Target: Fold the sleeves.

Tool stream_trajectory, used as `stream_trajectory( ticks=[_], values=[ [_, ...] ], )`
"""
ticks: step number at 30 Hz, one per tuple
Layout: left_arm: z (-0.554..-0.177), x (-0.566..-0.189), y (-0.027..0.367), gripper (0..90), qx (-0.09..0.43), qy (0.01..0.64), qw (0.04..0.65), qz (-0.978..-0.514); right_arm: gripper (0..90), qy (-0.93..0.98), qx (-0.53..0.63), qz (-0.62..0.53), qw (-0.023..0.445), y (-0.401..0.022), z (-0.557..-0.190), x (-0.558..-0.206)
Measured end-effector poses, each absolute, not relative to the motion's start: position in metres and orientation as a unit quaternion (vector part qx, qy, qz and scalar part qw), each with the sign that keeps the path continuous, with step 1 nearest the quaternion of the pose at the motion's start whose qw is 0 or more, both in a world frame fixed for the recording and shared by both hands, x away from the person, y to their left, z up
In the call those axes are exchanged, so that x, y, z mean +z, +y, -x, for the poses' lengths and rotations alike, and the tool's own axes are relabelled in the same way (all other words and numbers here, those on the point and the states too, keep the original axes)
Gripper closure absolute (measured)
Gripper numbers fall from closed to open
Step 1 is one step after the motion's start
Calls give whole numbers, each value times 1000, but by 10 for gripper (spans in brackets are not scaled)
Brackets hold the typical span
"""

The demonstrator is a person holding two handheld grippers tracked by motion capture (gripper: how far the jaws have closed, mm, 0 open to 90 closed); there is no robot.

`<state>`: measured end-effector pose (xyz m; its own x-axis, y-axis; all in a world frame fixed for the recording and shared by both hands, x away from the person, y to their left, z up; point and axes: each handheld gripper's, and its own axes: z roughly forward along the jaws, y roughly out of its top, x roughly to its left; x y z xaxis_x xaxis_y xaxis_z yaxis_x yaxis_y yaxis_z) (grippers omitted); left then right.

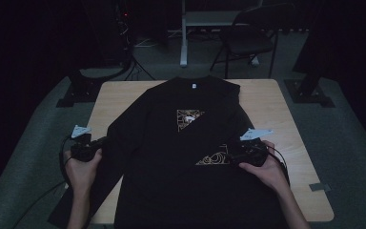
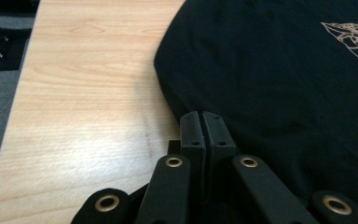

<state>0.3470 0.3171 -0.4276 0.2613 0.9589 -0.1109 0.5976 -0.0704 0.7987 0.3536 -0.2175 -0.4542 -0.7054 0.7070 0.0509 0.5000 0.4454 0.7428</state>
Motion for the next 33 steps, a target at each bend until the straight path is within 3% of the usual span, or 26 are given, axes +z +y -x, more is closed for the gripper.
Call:
stream_trajectory(
  ticks=[33],
  values=[
    [-371, -384, 211, 887, 214, 455, 415, -758, 210, 840, 383, -358, 137, -217, -353, -454]
  ],
)
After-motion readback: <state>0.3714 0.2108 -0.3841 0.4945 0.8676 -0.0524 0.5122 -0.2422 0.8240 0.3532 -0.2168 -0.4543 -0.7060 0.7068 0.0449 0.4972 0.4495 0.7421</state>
